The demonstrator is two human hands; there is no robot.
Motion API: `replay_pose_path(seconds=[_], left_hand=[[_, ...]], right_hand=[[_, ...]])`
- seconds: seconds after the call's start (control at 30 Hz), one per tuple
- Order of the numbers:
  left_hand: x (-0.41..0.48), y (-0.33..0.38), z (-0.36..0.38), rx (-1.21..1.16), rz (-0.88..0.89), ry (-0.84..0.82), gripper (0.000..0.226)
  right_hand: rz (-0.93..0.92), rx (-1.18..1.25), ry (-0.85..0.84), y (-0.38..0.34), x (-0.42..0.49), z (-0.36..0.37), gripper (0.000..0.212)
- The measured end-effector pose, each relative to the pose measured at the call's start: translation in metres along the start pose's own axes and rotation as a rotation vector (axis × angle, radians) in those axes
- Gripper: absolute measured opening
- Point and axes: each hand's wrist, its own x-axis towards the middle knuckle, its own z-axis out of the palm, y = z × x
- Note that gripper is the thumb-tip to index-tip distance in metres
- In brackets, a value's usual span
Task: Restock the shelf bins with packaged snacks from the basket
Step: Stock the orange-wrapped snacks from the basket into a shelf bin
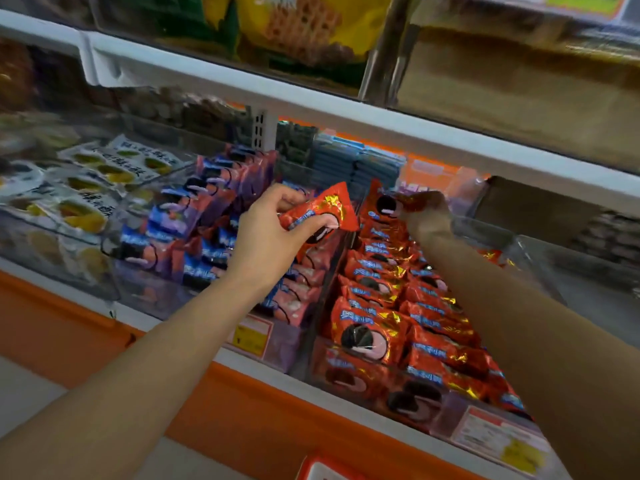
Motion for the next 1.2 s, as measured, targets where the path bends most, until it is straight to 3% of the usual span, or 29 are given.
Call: replay_pose_path(seconds=[0.2, 0.37, 0.5, 0.53, 0.6, 0.67, 0.73, 0.8, 0.9, 1.07, 1.2], left_hand=[[0.001, 0.001, -0.007, -0.034, 0.009, -0.069, 0.028], [-0.001, 0.015, -0.014, -0.046, 0.025, -0.093, 0.023], [0.0, 0.027, -0.014, -0.05, 0.06, -0.087, 0.018], [0.001, 0.029, -0.012, -0.047, 0.067, -0.084, 0.018], [0.002, 0.035, -0.006, -0.045, 0.063, -0.076, 0.021], [0.004, 0.041, 0.002, -0.046, 0.042, -0.069, 0.025], [0.005, 0.047, 0.01, -0.043, 0.03, -0.077, 0.026], [0.005, 0.049, 0.018, -0.045, 0.035, -0.091, 0.025], [-0.002, 0.051, 0.024, -0.01, 0.057, -0.146, 0.018], [-0.023, 0.029, 0.022, 0.447, 0.251, -0.403, 0.033], [-0.033, 0.018, 0.021, 0.47, 0.252, -0.44, 0.033]], right_hand=[[-0.001, -0.063, -0.014, -0.004, 0.003, 0.006, 0.052], [-0.092, -0.238, 0.06, -0.007, -0.01, 0.002, 0.071], [-0.2, -0.271, 0.152, -0.01, -0.031, -0.01, 0.057], [-0.221, -0.193, 0.131, -0.011, -0.038, -0.013, 0.044], [-0.152, 0.198, -0.002, -0.019, -0.061, -0.023, 0.027], [-0.051, 0.596, -0.257, -0.03, -0.09, -0.039, 0.04], [-0.113, 0.669, -0.433, -0.034, -0.114, -0.054, 0.047], [-0.179, 0.66, -0.461, -0.033, -0.127, -0.064, 0.03], [-0.103, 0.677, -0.435, -0.022, -0.124, -0.069, 0.026], [0.084, 0.554, -0.145, 0.008, -0.081, -0.06, 0.02], [0.187, 0.429, -0.056, 0.021, -0.049, -0.042, 0.023]])
